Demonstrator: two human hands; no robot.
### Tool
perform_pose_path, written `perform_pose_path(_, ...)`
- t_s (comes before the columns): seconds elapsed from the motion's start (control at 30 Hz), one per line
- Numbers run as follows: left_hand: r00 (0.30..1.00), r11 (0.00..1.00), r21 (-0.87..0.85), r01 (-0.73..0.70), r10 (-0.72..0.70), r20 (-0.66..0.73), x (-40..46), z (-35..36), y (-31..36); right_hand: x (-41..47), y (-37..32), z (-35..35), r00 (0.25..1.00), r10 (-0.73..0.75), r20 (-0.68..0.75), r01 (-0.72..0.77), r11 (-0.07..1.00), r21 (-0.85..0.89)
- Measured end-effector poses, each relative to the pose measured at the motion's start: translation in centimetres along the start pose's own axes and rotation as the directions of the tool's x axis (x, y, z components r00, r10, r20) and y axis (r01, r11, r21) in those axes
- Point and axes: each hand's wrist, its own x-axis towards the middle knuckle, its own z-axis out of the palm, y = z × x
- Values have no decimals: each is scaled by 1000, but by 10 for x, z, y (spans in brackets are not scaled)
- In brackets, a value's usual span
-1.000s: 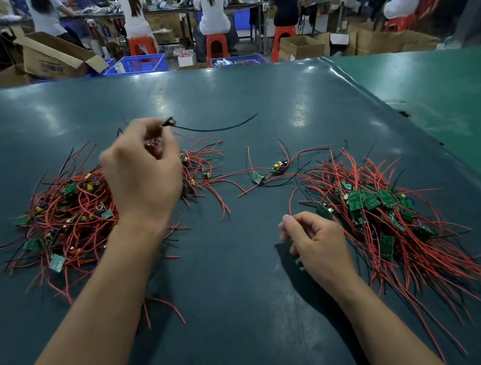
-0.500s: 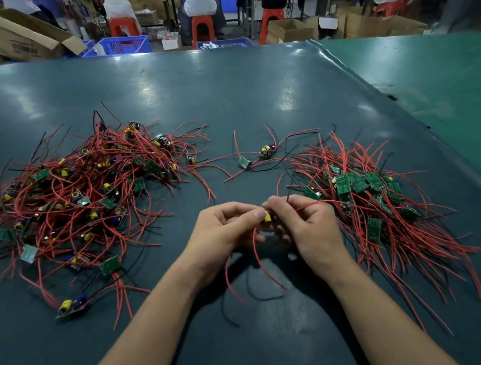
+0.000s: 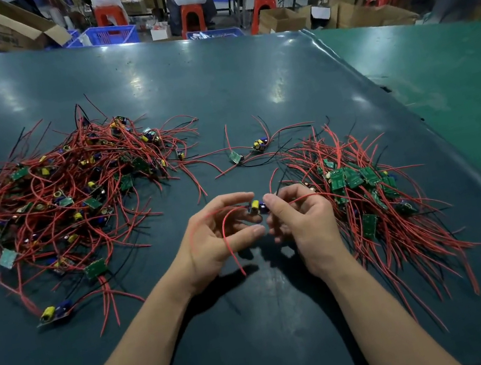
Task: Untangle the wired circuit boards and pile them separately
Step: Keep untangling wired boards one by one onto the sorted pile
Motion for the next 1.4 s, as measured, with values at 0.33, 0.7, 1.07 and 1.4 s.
perform_pose_path(0.33,992,999,-34,20,-24,-121,-1,3,3,-3,-3,5,970,87,229,-139,964,225)
perform_pose_path(0.7,988,994,-83,69,-79,-131,-3,1,5,-5,-6,1,941,136,310,-208,955,213)
perform_pose_path(1.07,978,997,-4,-73,71,-198,-2,8,0,2,0,5,984,-46,-170,69,989,130)
perform_pose_path(1.4,984,997,58,-59,68,-164,-1,4,-3,4,4,0,893,-304,-333,237,945,-226)
